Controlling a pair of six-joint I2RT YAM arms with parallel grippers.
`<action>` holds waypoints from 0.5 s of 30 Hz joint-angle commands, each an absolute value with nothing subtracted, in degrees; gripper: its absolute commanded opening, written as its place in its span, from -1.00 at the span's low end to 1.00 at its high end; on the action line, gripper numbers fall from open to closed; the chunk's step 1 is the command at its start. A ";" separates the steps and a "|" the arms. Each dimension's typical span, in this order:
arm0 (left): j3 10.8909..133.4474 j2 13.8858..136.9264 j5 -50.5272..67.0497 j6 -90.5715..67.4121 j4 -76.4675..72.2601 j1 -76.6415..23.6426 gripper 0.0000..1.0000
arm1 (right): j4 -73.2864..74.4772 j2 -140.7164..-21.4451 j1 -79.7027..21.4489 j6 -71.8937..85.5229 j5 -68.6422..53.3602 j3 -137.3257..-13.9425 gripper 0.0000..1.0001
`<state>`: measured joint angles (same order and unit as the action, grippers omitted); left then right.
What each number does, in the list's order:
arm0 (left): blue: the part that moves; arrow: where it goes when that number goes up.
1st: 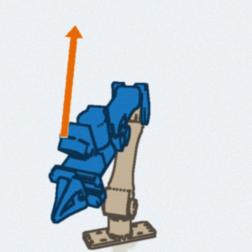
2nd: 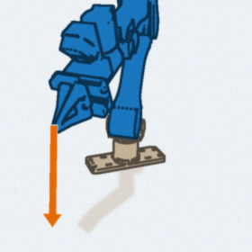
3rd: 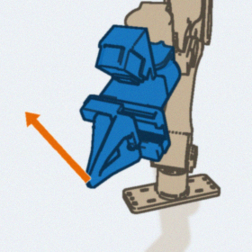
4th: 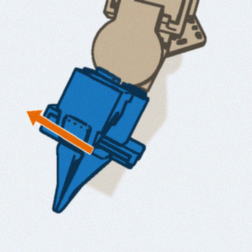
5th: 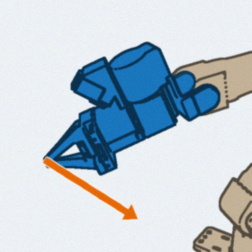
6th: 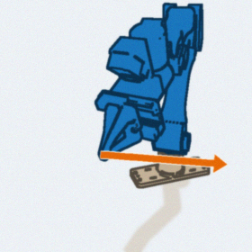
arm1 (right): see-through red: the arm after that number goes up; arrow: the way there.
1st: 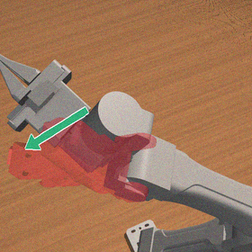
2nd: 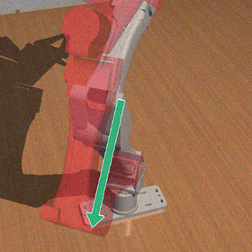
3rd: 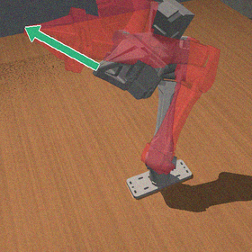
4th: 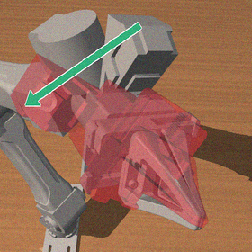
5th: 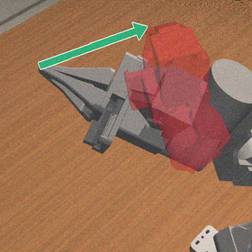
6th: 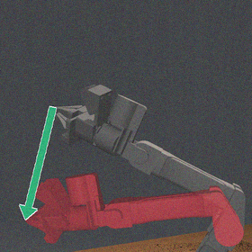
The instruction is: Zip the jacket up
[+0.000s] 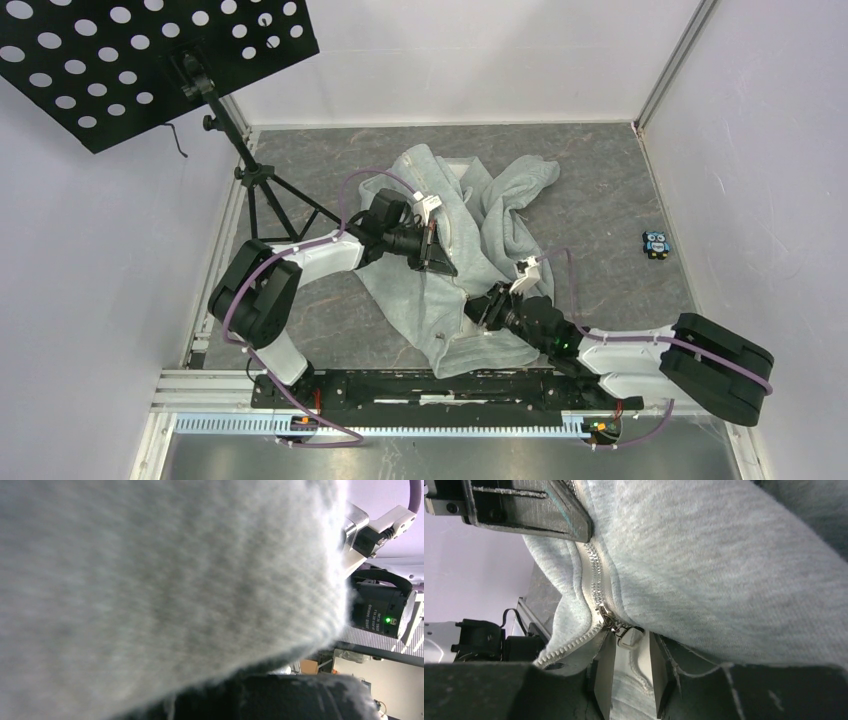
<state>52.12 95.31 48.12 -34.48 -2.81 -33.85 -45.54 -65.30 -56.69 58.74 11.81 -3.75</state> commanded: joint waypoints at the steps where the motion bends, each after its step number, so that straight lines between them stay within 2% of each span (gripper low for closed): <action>1: 52.38 92.98 52.12 -36.92 -3.16 -34.94 -0.95 | -46.70 -66.36 -58.03 57.66 17.65 -7.36 -0.30; 5: 52.38 92.68 52.02 -36.84 -3.07 -35.16 -0.95 | -40.53 -66.79 -60.33 53.70 21.19 -11.00 -0.15; 8: 51.97 92.19 51.69 -36.64 -3.09 -35.29 -0.96 | -34.40 -66.67 -61.64 52.03 24.82 -13.82 -0.13; 13: 51.46 92.11 51.18 -36.39 -3.07 -35.42 -0.96 | -27.21 -65.44 -62.92 49.86 29.36 -16.56 -0.40; 15: 51.09 91.86 50.82 -36.25 -3.08 -35.42 -0.96 | -23.50 -64.70 -63.35 49.30 30.95 -17.66 -0.62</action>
<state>52.10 94.96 47.97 -34.65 -3.11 -34.00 -30.57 -66.41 -62.65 52.01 24.10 -14.04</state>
